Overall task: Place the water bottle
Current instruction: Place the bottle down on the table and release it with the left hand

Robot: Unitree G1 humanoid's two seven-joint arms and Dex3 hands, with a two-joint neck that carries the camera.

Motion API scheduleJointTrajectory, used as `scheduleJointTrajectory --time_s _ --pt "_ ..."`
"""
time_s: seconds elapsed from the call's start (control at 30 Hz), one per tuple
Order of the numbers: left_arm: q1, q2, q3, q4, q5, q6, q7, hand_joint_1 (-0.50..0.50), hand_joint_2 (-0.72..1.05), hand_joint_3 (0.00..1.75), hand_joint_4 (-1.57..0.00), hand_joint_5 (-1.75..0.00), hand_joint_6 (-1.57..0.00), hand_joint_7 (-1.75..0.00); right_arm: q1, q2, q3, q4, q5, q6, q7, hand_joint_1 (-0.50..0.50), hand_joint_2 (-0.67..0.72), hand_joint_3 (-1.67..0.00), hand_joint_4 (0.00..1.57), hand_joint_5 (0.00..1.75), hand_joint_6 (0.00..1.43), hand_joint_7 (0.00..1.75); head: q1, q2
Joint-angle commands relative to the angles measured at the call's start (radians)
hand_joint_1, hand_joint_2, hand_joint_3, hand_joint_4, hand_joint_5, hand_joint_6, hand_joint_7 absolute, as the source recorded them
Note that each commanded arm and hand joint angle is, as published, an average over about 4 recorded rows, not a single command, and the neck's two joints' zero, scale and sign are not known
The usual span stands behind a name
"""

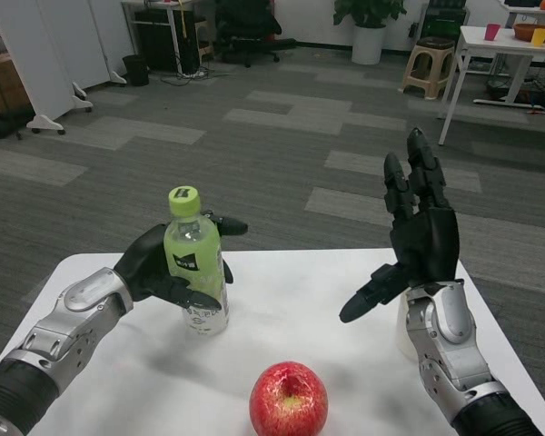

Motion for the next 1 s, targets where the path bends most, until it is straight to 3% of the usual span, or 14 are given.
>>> scheduleJointTrajectory --time_s 0.03,0.1,0.3,0.37,0.47,0.53,0.6,0.7,0.8,1.0 --pt "0.036 0.003 -0.011 0.021 0.013 0.030 -0.003 -0.50 1.05 0.09 -0.37 -1.64 -0.07 -0.17 -0.007 -0.002 0.002 0.006 0.006 0.001 -0.003 -0.46 0.72 0.00 0.00 0.00 0.00 0.00 0.002 -0.001" --pt "0.037 0.004 -0.004 0.020 0.013 0.035 -0.003 -0.50 1.05 0.04 -0.14 -1.44 -0.01 -0.14 -0.007 -0.002 0.003 0.006 0.006 0.001 -0.003 -0.46 0.72 0.00 0.00 0.00 0.00 0.00 0.004 -0.001" --pt "0.041 0.006 0.005 0.015 -0.019 0.055 -0.018 -0.50 1.05 0.07 -0.01 -1.28 0.00 -0.07 -0.007 -0.001 0.005 0.007 0.006 0.001 -0.003 -0.46 0.72 0.00 0.00 0.00 0.00 0.00 0.006 0.000" --pt "0.042 0.006 0.004 0.016 -0.045 0.061 -0.028 -0.50 0.96 0.02 0.00 -1.28 0.00 -0.03 -0.007 0.000 0.006 0.008 0.006 0.001 -0.003 -0.46 0.72 0.00 0.00 0.00 0.00 0.00 0.008 0.000" --pt "0.043 0.006 0.001 0.017 -0.079 0.065 -0.041 -0.50 0.76 0.07 0.00 -1.33 0.00 0.00 -0.007 0.000 0.008 0.009 0.006 0.001 -0.003 -0.46 0.72 0.00 0.00 0.00 0.00 0.00 0.015 -0.001" --pt "0.044 0.006 0.002 0.016 -0.106 0.075 -0.054 -0.50 0.43 0.09 0.00 -1.23 0.00 0.00 -0.007 0.000 0.009 0.010 0.006 0.001 -0.003 -0.46 0.72 0.00 0.00 0.00 0.00 0.00 0.021 -0.002" --pt "0.044 0.006 0.005 0.012 -0.126 0.087 -0.064 -0.49 -0.06 0.07 0.00 -0.98 0.00 0.00 -0.007 0.000 0.010 0.010 0.006 0.001 -0.003 -0.46 0.72 0.00 0.00 0.00 0.00 0.00 0.028 -0.003" --pt "0.048 0.006 0.019 0.007 -0.130 0.091 -0.067 -0.48 -0.53 0.04 0.00 -0.62 0.00 0.00 -0.007 0.000 0.010 0.010 0.007 0.001 -0.003 -0.46 0.72 0.00 0.00 0.00 0.00 0.00 0.031 -0.005" --pt "0.053 0.006 0.034 0.003 -0.137 0.089 -0.065 -0.48 -0.70 0.09 0.00 -0.33 0.00 0.00 -0.007 0.000 0.011 0.011 0.008 0.001 -0.003 -0.46 0.72 0.00 0.00 0.00 0.00 0.00 0.035 -0.006" --pt "0.058 0.005 0.053 -0.005 -0.160 0.085 -0.058 -0.48 -0.72 0.09 0.00 -0.28 0.00 0.00 -0.007 0.000 0.011 0.012 0.008 0.001 -0.003 -0.46 0.72 0.00 0.00 0.00 0.00 0.00 0.040 -0.006"
